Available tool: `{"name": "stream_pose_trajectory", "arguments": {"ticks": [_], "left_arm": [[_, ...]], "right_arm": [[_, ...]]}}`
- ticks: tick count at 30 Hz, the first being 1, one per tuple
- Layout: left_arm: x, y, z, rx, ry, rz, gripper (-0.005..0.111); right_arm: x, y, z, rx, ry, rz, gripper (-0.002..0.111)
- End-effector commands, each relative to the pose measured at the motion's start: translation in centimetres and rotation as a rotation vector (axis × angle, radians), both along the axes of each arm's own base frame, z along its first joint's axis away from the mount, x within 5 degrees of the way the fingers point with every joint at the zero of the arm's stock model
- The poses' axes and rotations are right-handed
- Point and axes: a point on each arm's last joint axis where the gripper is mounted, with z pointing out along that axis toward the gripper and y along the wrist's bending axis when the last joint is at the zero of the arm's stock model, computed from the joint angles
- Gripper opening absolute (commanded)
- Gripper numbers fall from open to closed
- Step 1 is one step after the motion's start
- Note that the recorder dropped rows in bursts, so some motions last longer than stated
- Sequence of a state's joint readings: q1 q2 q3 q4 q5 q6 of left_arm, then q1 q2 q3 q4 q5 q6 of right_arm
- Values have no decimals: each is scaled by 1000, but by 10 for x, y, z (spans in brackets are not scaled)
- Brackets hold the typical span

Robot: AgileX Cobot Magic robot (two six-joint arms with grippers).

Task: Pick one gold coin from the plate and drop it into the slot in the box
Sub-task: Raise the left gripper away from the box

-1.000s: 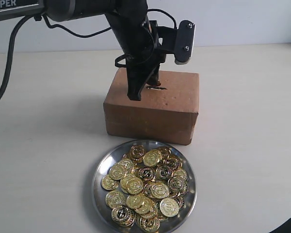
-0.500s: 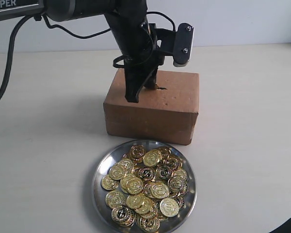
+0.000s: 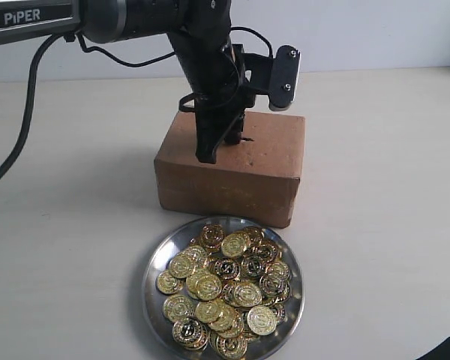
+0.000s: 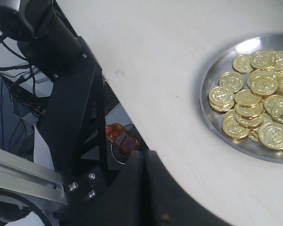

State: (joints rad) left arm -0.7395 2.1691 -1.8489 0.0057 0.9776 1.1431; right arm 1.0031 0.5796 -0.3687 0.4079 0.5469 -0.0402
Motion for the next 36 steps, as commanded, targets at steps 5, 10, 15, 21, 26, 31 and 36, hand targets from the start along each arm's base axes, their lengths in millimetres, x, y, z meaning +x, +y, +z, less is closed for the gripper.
{"name": "stream_pose_trajectory", "arguments": {"ticks": [5,10,15,21,26,31,36], "left_arm": [[2,-1,-1,-9,-4,-1,65],[-5,2,24,6,-69,-17,34],[-20,15,79,-46,-157,87,0],[-59,47,166,-257,-188,230,0],[-110,87,217,-415,-164,264,0],[-159,130,229,-591,-214,282,0],[-211,181,210,-837,-314,337,0]], "right_arm": [[0,-1,1,11,-22,1,0],[5,-1,3,6,-108,5,0],[22,-2,19,54,-366,-84,0],[44,-18,63,-37,-622,-303,0],[61,-62,99,-79,-793,-805,0],[51,-82,106,-155,-915,-798,0],[36,-100,101,-180,-896,-736,0]]}}
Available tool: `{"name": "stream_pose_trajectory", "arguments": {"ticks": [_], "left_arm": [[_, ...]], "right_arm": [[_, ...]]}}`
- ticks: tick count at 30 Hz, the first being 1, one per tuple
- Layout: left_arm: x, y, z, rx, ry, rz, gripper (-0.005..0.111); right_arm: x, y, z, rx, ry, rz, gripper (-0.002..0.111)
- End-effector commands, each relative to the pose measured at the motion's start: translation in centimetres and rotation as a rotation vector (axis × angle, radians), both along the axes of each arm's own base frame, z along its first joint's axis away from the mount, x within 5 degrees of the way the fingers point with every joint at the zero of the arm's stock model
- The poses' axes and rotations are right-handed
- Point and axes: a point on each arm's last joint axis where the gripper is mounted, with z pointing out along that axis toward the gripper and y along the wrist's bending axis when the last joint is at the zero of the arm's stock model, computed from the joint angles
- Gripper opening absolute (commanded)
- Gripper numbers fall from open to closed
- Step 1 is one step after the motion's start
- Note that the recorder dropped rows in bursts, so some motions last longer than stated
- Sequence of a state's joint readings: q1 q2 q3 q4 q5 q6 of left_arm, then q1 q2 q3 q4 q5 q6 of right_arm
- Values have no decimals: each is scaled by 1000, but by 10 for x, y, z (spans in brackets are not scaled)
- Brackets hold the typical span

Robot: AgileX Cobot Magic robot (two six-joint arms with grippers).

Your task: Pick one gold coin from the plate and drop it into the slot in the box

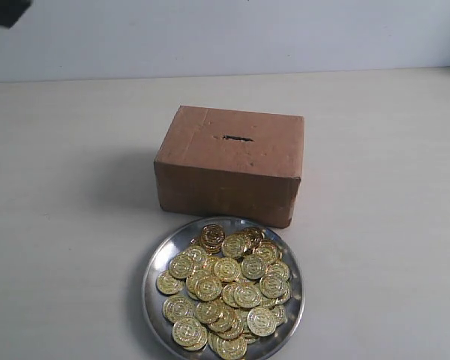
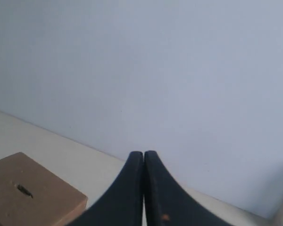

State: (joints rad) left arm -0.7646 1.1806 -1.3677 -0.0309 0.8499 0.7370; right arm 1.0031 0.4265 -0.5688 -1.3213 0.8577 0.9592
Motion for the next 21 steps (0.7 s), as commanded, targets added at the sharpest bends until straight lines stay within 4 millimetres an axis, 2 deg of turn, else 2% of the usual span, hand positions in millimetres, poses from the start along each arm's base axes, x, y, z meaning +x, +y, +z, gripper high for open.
{"name": "stream_pose_trajectory", "arguments": {"ticks": [1,4,8,13,16,18,21], "left_arm": [[-43,41,-25,-238,-115,43,0],[-68,66,-62,-394,-175,72,0],[-90,88,-114,-596,-168,116,0],[-103,102,-163,-850,-63,170,0],[-106,105,-184,-879,-11,191,0],[-107,106,-198,-885,49,215,0],[-108,107,-217,-885,128,252,0]], "right_arm": [[-13,-15,-2,6,28,44,0],[-24,-18,-3,119,48,143,0],[-33,-8,-11,205,11,328,0],[-37,20,-51,239,17,550,0],[-42,29,-59,279,-4,653,0],[-41,29,-61,409,65,644,0],[-39,31,-71,461,123,632,0]]}}
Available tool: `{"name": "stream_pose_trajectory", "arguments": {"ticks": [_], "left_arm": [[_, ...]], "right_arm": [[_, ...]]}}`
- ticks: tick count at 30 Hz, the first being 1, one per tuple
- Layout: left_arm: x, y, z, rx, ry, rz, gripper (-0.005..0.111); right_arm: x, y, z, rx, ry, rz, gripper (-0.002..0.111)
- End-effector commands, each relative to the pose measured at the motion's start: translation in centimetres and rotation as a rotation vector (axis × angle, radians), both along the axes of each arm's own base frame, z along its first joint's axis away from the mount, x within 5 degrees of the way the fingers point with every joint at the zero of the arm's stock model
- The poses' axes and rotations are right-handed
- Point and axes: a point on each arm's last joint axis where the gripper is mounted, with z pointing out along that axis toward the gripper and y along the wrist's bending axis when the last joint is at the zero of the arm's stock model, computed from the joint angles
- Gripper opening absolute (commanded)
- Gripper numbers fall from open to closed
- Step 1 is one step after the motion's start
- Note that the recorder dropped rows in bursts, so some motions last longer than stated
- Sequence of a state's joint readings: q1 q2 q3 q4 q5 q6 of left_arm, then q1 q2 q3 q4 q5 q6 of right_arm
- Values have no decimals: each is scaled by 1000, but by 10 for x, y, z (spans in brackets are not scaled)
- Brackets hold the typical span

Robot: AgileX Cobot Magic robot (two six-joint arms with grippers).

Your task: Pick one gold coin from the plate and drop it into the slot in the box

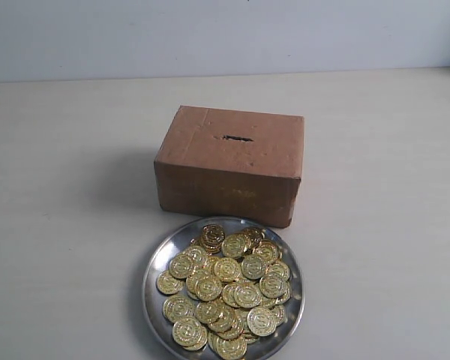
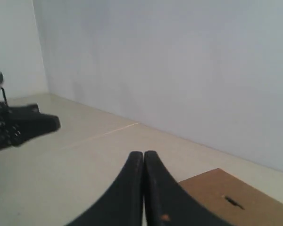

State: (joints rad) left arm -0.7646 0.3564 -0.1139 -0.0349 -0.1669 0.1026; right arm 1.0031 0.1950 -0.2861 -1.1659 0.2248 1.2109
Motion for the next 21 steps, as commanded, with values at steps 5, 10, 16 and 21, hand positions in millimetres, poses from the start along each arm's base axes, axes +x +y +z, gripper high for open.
{"name": "stream_pose_trajectory", "arguments": {"ticks": [5,10,16,21], "left_arm": [[-3,3,-34,-68,149,3,0],[-3,3,-36,-52,166,4,0],[-4,3,-39,-31,188,5,0],[-4,3,-39,-29,187,5,0]], "right_arm": [[2,6,-35,-30,59,24,0],[4,7,-69,-153,65,5,0],[9,1,-93,-167,171,-88,0],[12,-2,-94,-162,185,-127,0]]}}
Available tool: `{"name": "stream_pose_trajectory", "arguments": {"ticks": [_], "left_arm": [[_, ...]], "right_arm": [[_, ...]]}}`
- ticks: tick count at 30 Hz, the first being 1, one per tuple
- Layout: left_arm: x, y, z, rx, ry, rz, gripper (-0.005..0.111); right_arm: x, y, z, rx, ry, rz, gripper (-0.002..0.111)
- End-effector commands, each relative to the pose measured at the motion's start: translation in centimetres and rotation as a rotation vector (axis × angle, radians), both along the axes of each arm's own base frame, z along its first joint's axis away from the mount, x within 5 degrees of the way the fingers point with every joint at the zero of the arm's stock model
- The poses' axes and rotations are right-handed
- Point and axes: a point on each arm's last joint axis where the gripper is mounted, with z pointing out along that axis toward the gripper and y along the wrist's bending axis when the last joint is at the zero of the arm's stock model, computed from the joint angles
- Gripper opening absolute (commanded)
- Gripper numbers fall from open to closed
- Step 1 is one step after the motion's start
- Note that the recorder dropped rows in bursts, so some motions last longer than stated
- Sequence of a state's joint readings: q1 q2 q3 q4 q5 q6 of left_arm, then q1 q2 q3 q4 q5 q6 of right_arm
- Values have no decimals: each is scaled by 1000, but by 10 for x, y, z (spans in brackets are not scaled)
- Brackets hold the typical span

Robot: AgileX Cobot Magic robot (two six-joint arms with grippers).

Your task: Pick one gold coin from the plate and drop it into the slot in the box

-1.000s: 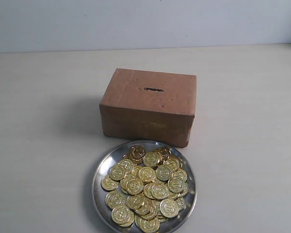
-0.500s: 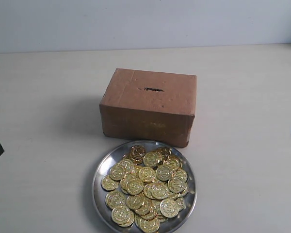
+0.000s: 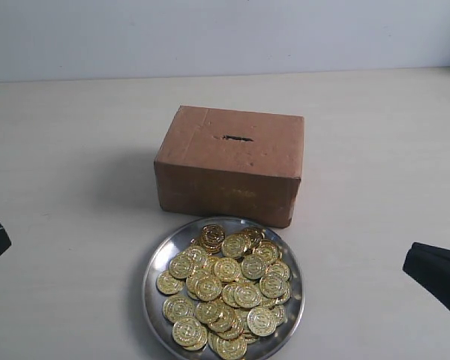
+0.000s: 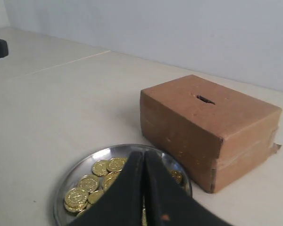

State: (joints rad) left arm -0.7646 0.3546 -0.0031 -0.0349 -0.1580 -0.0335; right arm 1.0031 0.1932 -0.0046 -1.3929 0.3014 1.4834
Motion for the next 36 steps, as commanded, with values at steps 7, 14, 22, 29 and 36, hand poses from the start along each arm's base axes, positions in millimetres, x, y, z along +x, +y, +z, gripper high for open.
{"name": "stream_pose_trajectory", "arguments": {"ticks": [7,14,22,29,36], "left_arm": [[-1,0,-1,-10,6,-1,0],[-1,0,-1,-10,6,-1,0],[-2,2,2,-27,-13,8,0],[0,30,14,-115,-145,316,0],[-3,49,20,-139,-242,569,0]], "right_arm": [[-1,0,-3,254,250,-46,0],[2,-3,-4,243,242,-95,0],[2,-3,-4,243,242,-95,0],[0,-13,3,345,172,-178,0],[2,-35,7,417,64,-488,0]]}}
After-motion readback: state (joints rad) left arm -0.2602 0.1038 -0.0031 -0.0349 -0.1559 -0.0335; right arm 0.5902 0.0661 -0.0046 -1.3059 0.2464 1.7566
